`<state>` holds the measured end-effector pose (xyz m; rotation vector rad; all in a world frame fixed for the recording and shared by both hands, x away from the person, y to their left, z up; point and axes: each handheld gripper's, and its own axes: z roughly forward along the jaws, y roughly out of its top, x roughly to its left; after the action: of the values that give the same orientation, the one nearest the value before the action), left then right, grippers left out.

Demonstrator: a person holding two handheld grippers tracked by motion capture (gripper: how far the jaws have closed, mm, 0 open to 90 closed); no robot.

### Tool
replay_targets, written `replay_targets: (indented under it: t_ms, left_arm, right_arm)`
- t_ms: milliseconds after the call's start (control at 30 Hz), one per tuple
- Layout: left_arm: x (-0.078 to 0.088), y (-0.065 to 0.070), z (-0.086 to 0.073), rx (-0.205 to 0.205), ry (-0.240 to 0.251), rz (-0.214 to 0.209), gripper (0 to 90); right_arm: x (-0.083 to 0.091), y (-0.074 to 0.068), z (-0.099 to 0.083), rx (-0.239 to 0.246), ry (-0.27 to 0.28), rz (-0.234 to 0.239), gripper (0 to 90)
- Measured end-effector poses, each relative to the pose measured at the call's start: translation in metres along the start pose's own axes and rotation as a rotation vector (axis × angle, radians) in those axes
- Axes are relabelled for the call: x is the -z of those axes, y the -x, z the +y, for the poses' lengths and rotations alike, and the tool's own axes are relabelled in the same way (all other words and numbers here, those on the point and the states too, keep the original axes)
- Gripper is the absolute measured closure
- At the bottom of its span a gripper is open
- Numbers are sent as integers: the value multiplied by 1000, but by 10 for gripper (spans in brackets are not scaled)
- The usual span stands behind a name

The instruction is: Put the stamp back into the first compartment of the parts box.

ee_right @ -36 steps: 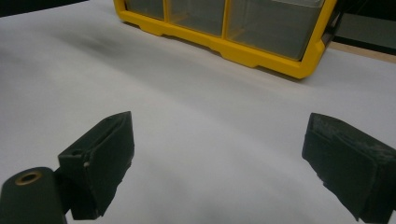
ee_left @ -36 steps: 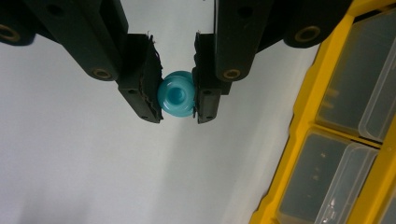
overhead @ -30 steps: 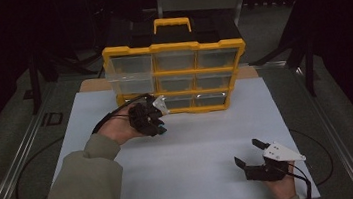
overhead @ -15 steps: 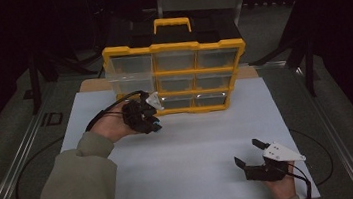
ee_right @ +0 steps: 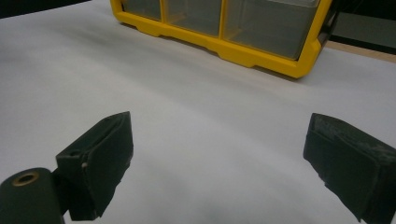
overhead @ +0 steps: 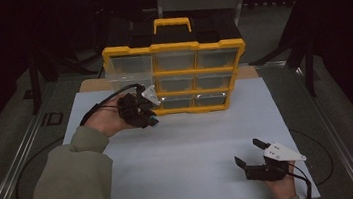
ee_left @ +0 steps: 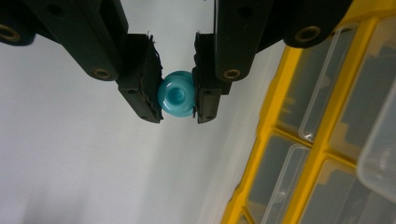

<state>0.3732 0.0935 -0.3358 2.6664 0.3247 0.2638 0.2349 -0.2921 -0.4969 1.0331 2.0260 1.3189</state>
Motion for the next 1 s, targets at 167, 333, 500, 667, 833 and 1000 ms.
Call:
replay_targets:
  t_ms: [167,333,500,667,833,1000]
  left_arm:
    - [6,-2,0,3,14,3,731]
    - [8,-4,-3,9,14,5,731]
    - [11,-7,-4,16,16,8,731]
    - [16,-9,-2,10,11,10,732]
    - [21,-11,0,10,15,7,731]
    - [25,-14,0,6,8,9,731]
  right_arm:
    - [0,0,0,-1,4,0,82]
    - [1,0,0,-4,11,3,81]
    - [1,0,0,-3,12,1,78]
    - [1,0,0,-1,8,-2,78]
    - [1,0,0,-4,12,-2,78]
    - [1,1,0,-3,13,-5,78]
